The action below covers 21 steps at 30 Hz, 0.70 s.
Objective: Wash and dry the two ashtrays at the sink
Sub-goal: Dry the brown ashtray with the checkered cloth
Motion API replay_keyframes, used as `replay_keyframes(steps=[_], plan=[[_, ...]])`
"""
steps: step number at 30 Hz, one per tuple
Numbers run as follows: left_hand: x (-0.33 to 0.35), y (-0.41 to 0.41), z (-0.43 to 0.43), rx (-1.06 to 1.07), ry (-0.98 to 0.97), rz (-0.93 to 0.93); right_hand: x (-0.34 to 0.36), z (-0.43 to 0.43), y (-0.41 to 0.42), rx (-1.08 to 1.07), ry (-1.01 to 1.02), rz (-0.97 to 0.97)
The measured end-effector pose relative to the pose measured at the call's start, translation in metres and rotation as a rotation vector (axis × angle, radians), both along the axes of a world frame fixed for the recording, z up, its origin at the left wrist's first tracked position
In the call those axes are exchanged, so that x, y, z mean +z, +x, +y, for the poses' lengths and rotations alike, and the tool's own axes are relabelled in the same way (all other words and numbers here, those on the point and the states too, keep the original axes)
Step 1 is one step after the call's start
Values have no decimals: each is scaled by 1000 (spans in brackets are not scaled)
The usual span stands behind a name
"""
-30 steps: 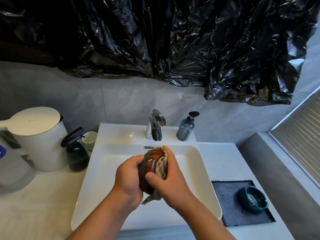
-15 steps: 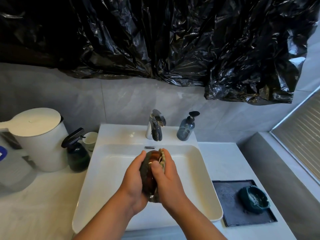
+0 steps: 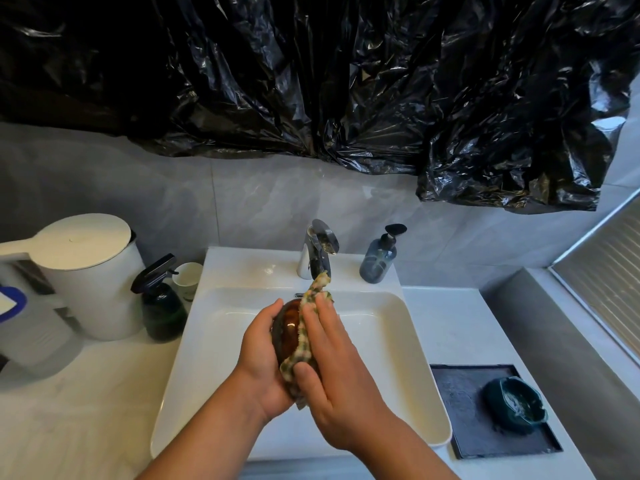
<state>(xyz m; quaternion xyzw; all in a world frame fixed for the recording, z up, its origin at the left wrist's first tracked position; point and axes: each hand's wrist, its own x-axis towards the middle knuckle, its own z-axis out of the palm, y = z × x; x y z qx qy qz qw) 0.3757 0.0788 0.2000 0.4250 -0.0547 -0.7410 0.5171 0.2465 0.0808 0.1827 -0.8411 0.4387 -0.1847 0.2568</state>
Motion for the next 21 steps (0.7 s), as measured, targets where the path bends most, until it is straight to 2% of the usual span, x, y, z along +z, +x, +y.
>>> replay_keyframes(steps=[3,5,9,11,14,16,18,21], plan=[[1,-5,0,-14,-80,28,1,-9,0,-14,-51,-66],[1,-11,3,-21,-138,6,2,-13,3,-72,-26,-216],[2,-23,10,33,-290,-173,-7,-12,10,-218,68,-563],[-1,-27,11,107,-415,-251,-7,-9,14,-259,114,-649],[-6,-28,15,157,-560,-361,-3,-1,20,-252,107,-706],[-8,-26,15,177,-563,-357,-2,3,20,-233,97,-710],[-8,-24,16,190,-499,-280,-7,6,18,-197,53,-639],[-1,-20,14,176,-295,-66,-13,6,9,-88,-52,-439]])
